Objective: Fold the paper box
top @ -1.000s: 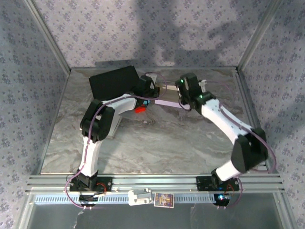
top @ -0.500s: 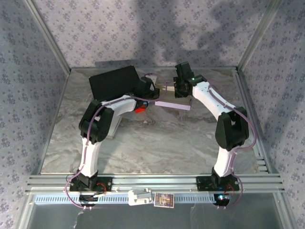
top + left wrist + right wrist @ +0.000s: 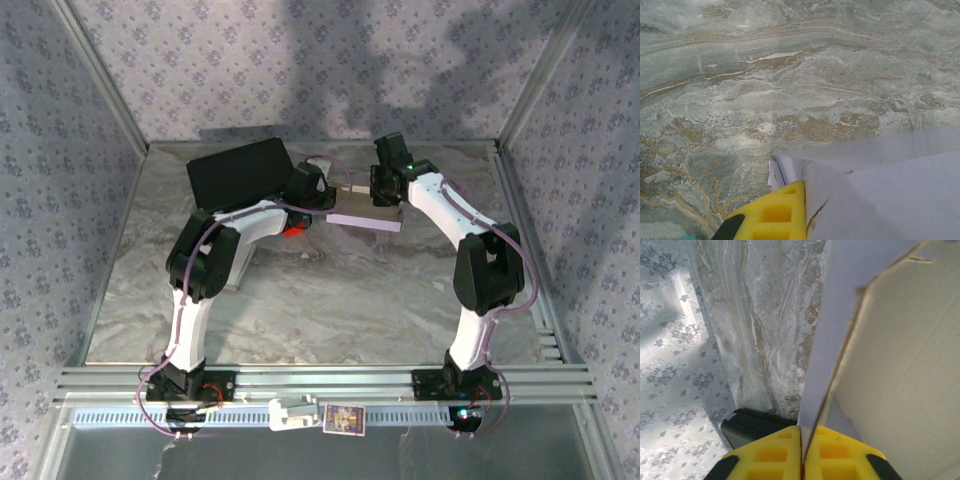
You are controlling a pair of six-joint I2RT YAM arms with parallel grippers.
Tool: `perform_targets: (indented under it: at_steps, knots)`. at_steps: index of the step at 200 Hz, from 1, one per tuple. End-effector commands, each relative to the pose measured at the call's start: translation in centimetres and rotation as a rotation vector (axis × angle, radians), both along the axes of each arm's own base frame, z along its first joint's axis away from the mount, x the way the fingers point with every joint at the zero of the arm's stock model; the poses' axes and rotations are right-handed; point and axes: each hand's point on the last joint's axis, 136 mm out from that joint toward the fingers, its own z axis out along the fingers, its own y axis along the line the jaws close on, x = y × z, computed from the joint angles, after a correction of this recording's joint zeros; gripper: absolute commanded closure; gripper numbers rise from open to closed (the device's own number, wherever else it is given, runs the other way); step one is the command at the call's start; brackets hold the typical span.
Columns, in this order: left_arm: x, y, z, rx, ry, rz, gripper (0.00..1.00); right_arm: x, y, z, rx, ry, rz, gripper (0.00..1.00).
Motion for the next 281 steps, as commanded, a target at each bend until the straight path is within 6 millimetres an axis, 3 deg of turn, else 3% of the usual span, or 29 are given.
perform_targets:
  at_steps: [1,18,47,59,72,75,94,122,157,181,199,220,247,264,281]
  knots:
    - [-2.6,0.6,-1.3,0.041,0.120,0.003,0.88,-1.9,-0.4,-1.3,-0.003,0.062,0.003,0.97]
    - [-3.4,1.3,0.0,0.013,0.129,0.047,0.74,-2.9,-0.6,-2.3,0.006,0.073,0.011,1.00]
    - [-6.7,1.6,1.4,-0.038,0.161,0.059,0.64,-4.5,-0.8,-4.2,0.007,0.075,0.057,1.00]
    - [-8.5,1.9,1.0,-0.041,0.200,0.063,0.63,-4.8,-0.8,-4.6,0.013,0.045,0.067,1.00]
    - [-10.2,2.2,1.3,-0.074,0.227,0.064,0.63,-4.8,-0.8,-4.4,0.014,0.007,0.079,1.00]
    - [-10.6,2.3,1.5,-0.080,0.226,0.063,0.63,-5.4,-0.9,-5.4,0.004,0.021,0.088,1.00]
    - [-12.1,3.3,2.4,-0.092,0.250,0.082,0.61,-5.9,-0.9,-5.9,-0.022,-0.019,0.155,1.00]
    - [-11.4,4.1,3.8,-0.138,0.327,0.103,0.58,-7.8,-1.5,-7.5,-0.068,0.005,0.210,1.00]
    - [-9.5,3.0,3.1,-0.172,0.518,0.092,0.56,-10.2,-2.2,-10.3,-0.090,0.091,0.248,0.95]
    - [-9.0,1.5,1.7,-0.168,0.577,0.058,0.56,-11.6,-2.5,-12.4,-0.084,0.177,0.288,0.95]
    - [-8.9,0.9,0.5,-0.155,0.615,0.050,0.56,-11.9,-2.8,-12.1,-0.092,0.175,0.295,0.89]
    - [-9.6,2.0,-1.8,-0.055,0.683,0.090,0.56,-12.8,-3.4,-11.6,-0.114,0.213,0.314,0.74]
    - [-10.0,2.4,-2.8,-0.022,0.696,0.092,0.56,-15.1,-3.1,-13.7,-0.035,0.323,0.364,0.67]
    - [-10.0,2.0,-2.9,-0.052,0.703,0.080,0.56,-15.6,-3.4,-12.7,-0.055,0.311,0.405,0.59]
    - [-9.8,1.7,-2.4,-0.063,0.691,0.067,0.56,-14.9,-4.0,-9.4,-0.127,0.235,0.480,0.45]
